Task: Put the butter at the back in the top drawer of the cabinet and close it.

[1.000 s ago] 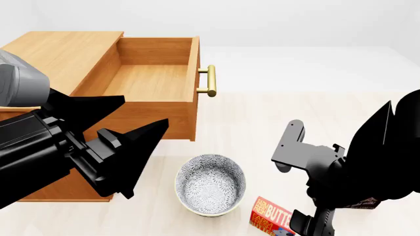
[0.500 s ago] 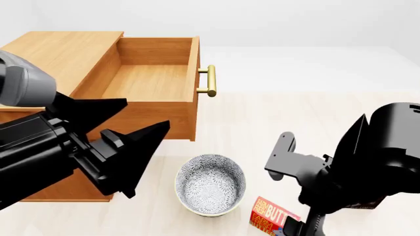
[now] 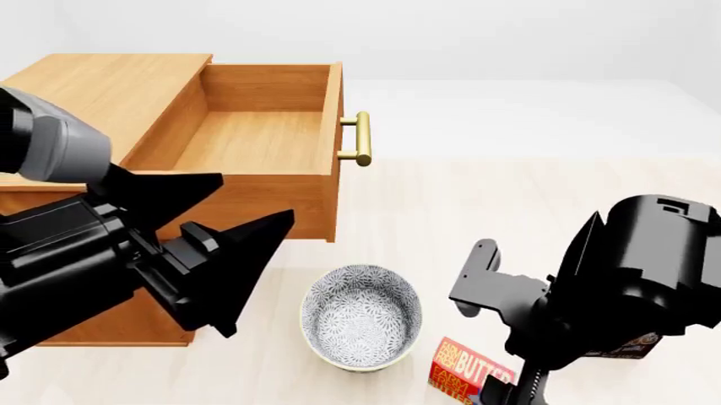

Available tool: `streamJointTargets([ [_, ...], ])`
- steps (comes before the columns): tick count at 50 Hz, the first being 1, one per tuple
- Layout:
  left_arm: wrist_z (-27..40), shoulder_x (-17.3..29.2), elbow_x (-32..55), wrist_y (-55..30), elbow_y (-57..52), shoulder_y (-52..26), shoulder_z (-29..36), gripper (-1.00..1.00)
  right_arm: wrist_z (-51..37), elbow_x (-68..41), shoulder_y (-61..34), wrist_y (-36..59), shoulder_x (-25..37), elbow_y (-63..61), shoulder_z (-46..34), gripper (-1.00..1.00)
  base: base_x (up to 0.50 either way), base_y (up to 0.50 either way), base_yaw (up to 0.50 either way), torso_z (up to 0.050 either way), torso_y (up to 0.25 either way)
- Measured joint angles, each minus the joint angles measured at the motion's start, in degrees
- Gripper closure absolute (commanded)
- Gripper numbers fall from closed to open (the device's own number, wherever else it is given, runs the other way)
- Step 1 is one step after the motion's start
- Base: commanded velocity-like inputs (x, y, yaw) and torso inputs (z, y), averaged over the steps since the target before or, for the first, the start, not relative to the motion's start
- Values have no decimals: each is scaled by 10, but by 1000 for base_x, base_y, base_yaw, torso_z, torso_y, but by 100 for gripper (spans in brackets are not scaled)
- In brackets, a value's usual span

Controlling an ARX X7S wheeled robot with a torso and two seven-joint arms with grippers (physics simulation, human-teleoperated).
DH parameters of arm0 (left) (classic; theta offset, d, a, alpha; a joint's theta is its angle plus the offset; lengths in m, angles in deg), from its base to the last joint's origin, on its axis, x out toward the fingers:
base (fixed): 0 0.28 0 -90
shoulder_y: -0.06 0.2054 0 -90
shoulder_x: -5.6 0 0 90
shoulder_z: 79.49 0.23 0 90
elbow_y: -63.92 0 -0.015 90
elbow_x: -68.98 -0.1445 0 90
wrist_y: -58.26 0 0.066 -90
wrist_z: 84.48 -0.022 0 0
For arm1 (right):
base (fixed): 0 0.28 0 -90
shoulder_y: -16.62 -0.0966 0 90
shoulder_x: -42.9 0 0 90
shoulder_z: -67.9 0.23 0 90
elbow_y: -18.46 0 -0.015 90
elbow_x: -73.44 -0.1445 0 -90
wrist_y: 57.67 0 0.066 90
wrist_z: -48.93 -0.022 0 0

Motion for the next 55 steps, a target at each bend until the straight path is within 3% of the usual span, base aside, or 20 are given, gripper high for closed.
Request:
streamJointTargets([
  [55,-6,-14,-11,-6,20,19,3,-100,81,115,76,-78,-68,121,-76,-100,0,0,0,0,0],
])
